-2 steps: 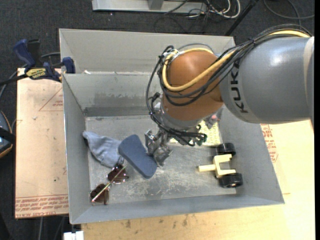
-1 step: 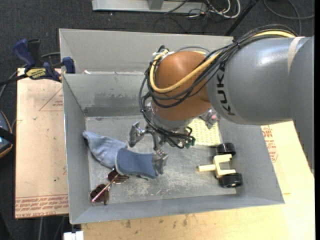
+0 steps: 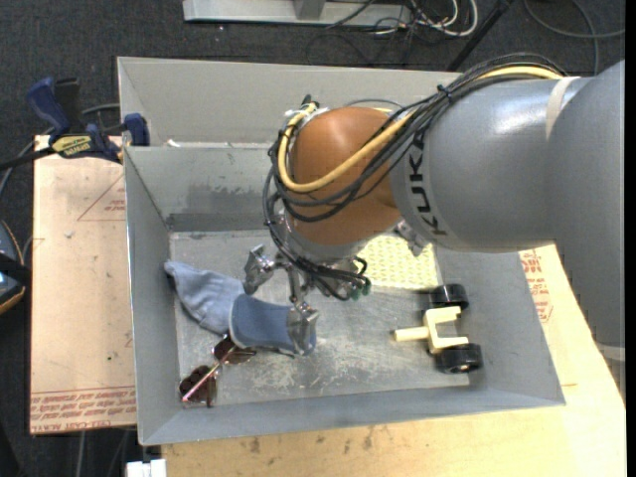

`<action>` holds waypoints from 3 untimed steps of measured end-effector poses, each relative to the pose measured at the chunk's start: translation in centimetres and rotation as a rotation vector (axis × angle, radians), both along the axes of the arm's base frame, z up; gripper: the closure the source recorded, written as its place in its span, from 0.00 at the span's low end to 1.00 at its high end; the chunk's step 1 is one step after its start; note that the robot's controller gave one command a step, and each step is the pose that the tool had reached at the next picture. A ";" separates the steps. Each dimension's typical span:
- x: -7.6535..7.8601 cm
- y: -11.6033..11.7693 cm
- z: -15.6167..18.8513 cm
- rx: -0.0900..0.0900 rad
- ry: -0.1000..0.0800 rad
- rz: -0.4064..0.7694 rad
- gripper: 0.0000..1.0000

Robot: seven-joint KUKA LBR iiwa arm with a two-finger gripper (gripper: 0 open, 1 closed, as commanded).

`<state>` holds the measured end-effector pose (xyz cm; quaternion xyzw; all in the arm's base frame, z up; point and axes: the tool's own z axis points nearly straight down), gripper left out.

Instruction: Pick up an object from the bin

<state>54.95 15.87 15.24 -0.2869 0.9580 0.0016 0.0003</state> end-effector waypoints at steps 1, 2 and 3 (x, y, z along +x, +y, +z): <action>-0.9 -1.1 -2.7 0.000 -0.008 0.067 0.00; 0.9 -3.4 -6.0 0.002 -0.009 0.326 1.00; 0.9 -3.4 -6.0 0.002 -0.009 0.326 1.00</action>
Offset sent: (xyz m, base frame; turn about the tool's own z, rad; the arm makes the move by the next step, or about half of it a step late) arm 0.0067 -0.0361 -0.0622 -0.3305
